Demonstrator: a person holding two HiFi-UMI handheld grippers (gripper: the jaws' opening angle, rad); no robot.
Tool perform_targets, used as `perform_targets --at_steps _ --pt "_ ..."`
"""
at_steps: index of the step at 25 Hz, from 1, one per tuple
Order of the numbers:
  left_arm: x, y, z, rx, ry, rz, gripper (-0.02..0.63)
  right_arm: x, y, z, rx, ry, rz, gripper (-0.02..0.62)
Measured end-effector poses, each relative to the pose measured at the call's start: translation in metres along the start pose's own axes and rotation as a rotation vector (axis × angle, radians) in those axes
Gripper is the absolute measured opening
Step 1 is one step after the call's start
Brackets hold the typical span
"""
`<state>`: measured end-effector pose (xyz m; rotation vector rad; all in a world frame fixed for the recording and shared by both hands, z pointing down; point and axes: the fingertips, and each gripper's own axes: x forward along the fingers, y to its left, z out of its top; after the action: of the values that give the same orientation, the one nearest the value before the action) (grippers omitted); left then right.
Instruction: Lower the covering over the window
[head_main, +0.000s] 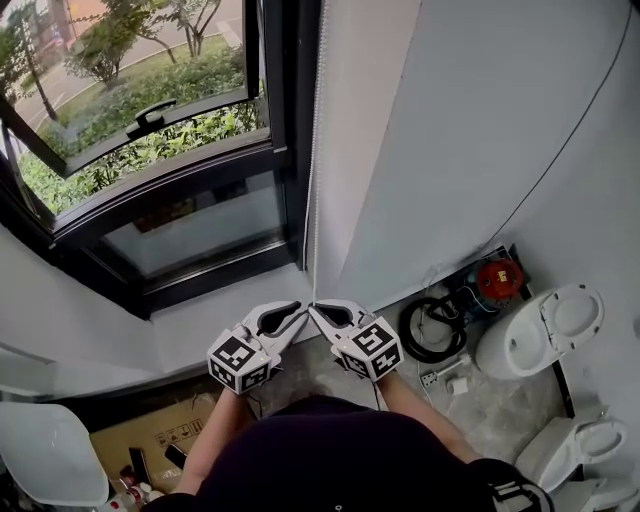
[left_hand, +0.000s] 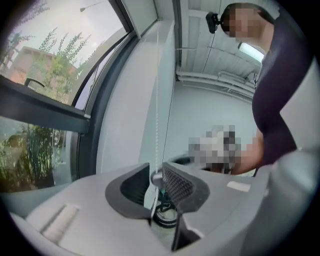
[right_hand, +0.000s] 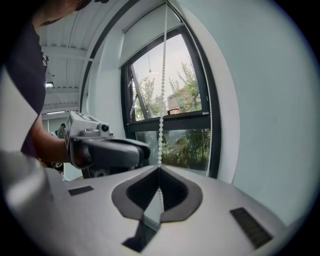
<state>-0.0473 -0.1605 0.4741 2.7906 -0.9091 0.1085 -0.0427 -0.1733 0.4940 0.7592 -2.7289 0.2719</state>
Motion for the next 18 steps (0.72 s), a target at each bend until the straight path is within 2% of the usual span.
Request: perform_targets --at_steps 4,8,14,16,18 --pt "-0.001 -0.004 0.059 0.054 -0.101 -0.029 0.082 0.002 0.001 0.000 -0.002 -0.009 -0.004 0.012" --pt "0.006 -0.006 0.096 0.090 -0.144 -0.055 0.091 0.002 0.004 0.001 -0.016 -0.020 -0.014 0.012" --pt "0.019 -0.005 0.112 0.107 -0.133 -0.061 0.089 -0.001 0.006 0.000 -0.019 -0.036 -0.025 0.012" --pt "0.021 -0.006 0.113 0.100 -0.127 -0.066 0.032 -0.001 0.007 0.000 -0.015 -0.043 -0.026 0.012" --pt "0.022 -0.006 0.112 0.072 -0.129 -0.074 0.015 0.000 0.006 0.001 -0.012 -0.050 -0.025 0.012"
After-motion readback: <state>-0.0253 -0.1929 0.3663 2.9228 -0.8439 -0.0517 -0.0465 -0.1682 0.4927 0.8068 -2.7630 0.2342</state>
